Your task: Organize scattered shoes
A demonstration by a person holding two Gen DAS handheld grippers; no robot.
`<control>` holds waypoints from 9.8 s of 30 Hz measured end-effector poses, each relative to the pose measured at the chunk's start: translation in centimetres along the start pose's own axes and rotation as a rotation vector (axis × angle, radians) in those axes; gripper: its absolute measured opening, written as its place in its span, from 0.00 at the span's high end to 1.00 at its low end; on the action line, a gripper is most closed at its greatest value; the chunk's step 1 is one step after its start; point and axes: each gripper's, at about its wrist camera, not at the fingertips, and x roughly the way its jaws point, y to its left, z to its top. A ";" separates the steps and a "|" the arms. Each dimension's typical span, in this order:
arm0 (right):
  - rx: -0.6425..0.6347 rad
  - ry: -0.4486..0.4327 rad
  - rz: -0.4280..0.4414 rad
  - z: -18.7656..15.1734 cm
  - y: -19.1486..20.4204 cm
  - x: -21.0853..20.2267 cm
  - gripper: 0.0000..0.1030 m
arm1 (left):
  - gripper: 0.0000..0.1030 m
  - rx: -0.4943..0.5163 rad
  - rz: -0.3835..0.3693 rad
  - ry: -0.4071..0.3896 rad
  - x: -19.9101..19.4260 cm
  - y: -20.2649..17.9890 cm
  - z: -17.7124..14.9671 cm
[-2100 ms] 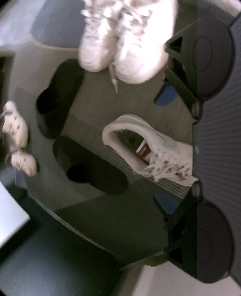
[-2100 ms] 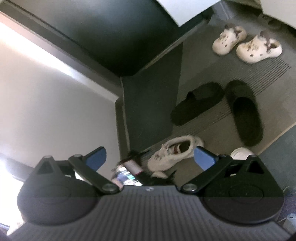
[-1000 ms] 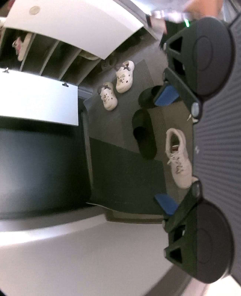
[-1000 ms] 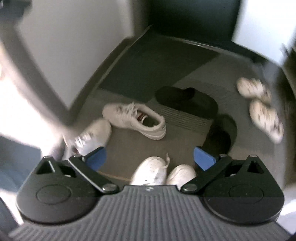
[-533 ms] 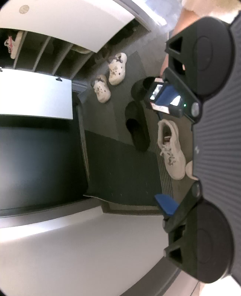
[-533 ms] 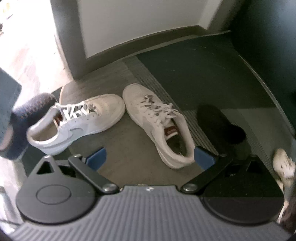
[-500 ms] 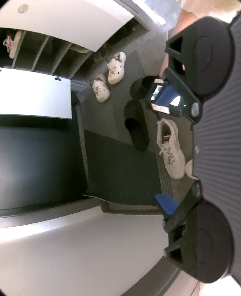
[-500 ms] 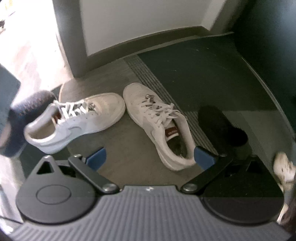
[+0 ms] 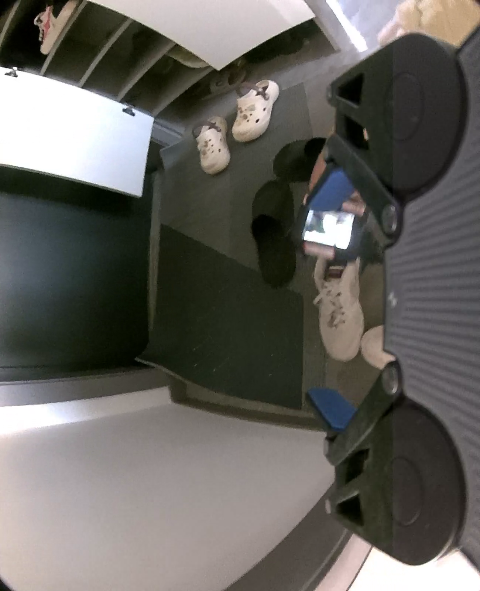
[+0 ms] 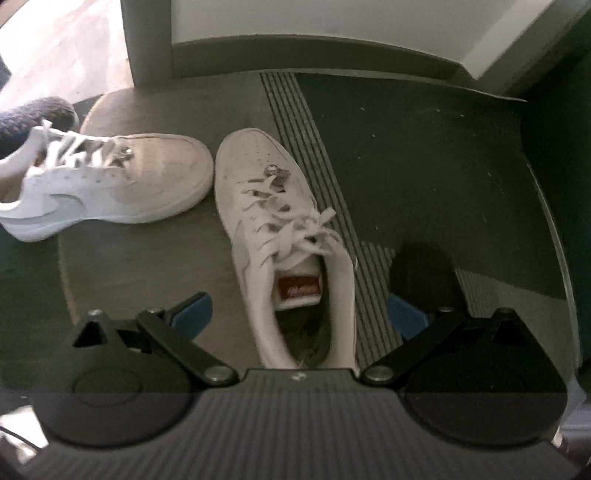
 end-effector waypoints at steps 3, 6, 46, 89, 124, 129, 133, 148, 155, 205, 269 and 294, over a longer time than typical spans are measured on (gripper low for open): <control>-0.010 0.074 -0.004 0.5 -0.5 2.9 0.00 | 0.00 -0.010 0.007 0.015 1.1 -0.3 0.6; -0.017 0.110 0.015 0.5 -0.7 4.9 0.00 | 0.00 -0.029 0.030 0.026 2.3 -0.1 1.3; 1.267 0.220 -0.007 -6.0 14.4 -1.3 0.16 | 0.00 -0.108 -0.046 -0.123 -4.1 1.1 1.2; 1.306 -0.225 -0.170 -1.6 20.6 -0.2 0.54 | 0.00 -0.168 -0.049 -0.067 -3.6 8.0 -0.6; 1.331 -0.219 0.121 -1.6 10.7 -9.3 0.49 | 0.00 -0.001 -0.040 -0.124 -5.1 5.9 -1.1; 1.209 -0.170 -0.051 -4.0 5.1 -19.4 0.49 | 0.00 0.080 0.078 -0.089 -5.2 4.5 -4.8; 1.248 -0.228 -0.212 -8.2 1.3 -29.1 0.49 | 0.00 0.083 0.047 -0.012 -4.8 2.7 -6.8; 1.279 -0.246 -0.353 -21.6 3.8 -42.9 0.25 | 0.01 0.294 -0.097 0.163 1.3 -10.5 -10.5; 1.275 -0.035 -0.192 -23.8 6.0 -31.3 0.25 | 0.00 0.207 -0.127 -0.060 -6.2 -8.4 -4.9; 1.116 0.017 -0.263 -12.1 13.4 -5.5 0.66 | 0.00 -0.289 -0.141 -0.157 -7.1 12.0 0.1; 1.819 -0.368 -0.599 -41.2 -0.2 -19.1 0.00 | 0.14 0.846 -0.077 0.036 42.9 -31.1 -8.1; 1.744 -0.265 -0.666 -43.3 2.8 -14.1 0.00 | 0.88 0.481 -0.116 0.125 47.5 -30.8 -5.0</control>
